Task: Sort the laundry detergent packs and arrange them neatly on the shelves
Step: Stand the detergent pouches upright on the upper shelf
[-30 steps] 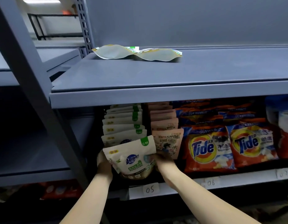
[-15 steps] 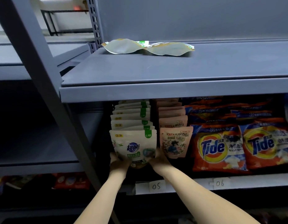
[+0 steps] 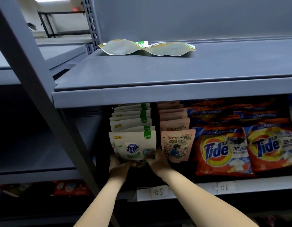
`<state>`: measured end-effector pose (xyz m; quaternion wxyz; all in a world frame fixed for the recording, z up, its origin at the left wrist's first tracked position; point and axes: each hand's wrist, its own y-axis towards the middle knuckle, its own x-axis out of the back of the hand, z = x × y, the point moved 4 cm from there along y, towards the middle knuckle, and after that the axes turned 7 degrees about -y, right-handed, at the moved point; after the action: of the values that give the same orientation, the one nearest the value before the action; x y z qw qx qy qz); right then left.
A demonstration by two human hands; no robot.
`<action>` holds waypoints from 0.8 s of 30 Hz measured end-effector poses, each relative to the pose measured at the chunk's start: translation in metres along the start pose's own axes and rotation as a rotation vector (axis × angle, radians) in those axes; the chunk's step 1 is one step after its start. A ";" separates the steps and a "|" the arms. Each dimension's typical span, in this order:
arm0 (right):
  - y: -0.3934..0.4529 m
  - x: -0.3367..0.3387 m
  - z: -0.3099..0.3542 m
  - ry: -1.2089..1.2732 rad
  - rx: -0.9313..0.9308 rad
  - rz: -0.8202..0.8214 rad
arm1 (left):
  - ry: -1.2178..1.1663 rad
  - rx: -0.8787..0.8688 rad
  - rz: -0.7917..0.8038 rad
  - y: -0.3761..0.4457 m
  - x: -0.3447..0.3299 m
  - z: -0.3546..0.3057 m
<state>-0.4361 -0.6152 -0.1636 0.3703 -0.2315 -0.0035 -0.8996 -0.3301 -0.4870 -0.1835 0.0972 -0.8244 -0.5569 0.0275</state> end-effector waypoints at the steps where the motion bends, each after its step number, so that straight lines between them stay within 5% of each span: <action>1: 0.000 0.001 -0.001 -0.016 -0.013 -0.021 | -0.002 -0.003 -0.011 0.000 0.000 0.000; 13: -0.021 0.023 -0.005 -0.451 -0.092 0.152 | 0.255 0.120 -0.111 -0.025 0.006 -0.020; 24: -0.067 0.085 0.036 -0.722 0.185 0.259 | 0.496 0.041 -0.084 -0.087 0.002 -0.068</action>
<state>-0.5186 -0.6173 -0.0849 0.4751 -0.4972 -0.1854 -0.7019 -0.3986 -0.4626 -0.0996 0.2485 -0.7798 -0.5493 -0.1684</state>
